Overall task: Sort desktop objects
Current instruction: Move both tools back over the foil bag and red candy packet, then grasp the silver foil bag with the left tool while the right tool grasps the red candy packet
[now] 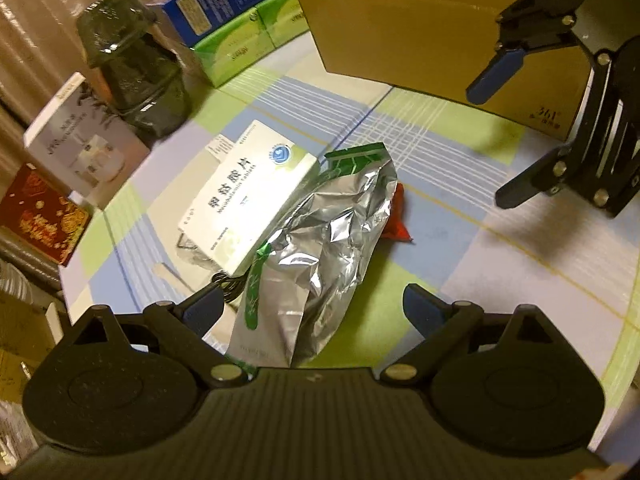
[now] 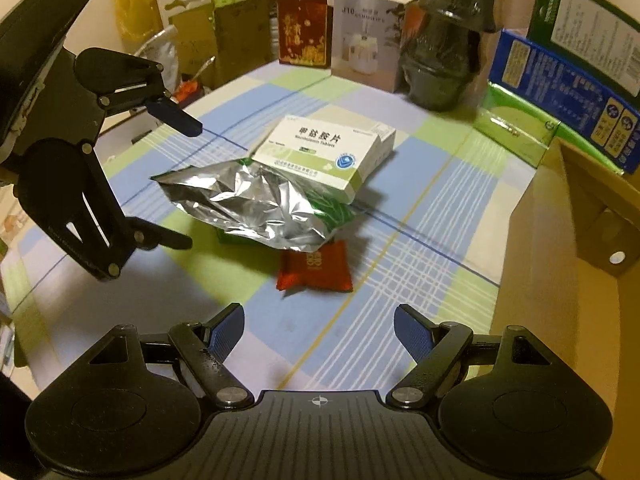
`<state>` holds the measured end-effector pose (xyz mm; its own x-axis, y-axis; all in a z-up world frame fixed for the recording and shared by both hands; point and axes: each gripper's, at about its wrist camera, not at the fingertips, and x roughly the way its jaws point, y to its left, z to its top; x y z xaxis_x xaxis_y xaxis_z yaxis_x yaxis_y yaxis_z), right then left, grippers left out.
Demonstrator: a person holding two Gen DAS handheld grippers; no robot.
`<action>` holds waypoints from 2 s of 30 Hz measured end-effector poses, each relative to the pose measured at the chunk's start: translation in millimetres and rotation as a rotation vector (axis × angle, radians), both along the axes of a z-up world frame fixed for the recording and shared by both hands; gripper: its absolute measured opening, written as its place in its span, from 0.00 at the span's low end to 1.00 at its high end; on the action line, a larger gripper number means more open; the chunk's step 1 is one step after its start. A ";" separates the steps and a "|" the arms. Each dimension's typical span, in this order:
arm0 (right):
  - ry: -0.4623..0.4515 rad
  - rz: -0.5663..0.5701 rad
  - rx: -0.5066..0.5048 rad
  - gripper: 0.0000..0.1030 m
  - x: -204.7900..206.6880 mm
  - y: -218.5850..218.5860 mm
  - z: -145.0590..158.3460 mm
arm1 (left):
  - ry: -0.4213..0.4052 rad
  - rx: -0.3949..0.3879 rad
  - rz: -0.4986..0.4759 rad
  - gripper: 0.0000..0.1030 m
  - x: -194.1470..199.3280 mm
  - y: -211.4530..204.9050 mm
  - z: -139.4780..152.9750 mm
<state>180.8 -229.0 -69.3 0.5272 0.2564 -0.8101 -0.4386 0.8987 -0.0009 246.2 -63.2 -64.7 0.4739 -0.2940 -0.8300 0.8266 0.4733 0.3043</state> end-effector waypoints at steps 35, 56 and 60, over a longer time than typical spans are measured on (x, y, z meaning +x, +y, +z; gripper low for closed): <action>0.082 -0.088 0.063 0.77 64.4 12.6 -57.2 | 0.108 0.004 0.081 0.49 43.7 -1.6 -15.2; 0.087 -0.101 0.029 0.40 73.7 27.5 -68.7 | 0.215 -0.216 0.423 0.49 5.0 55.2 5.1; 0.077 -0.118 0.020 0.39 59.3 23.0 -60.6 | 0.234 -0.240 0.464 0.49 -7.4 56.7 3.5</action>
<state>240.1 -206.0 -129.9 0.4913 0.2128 -0.8446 -0.3275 0.9437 0.0472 238.8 -6.5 -61.2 0.4103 -0.2919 -0.8640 0.5483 0.8360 -0.0220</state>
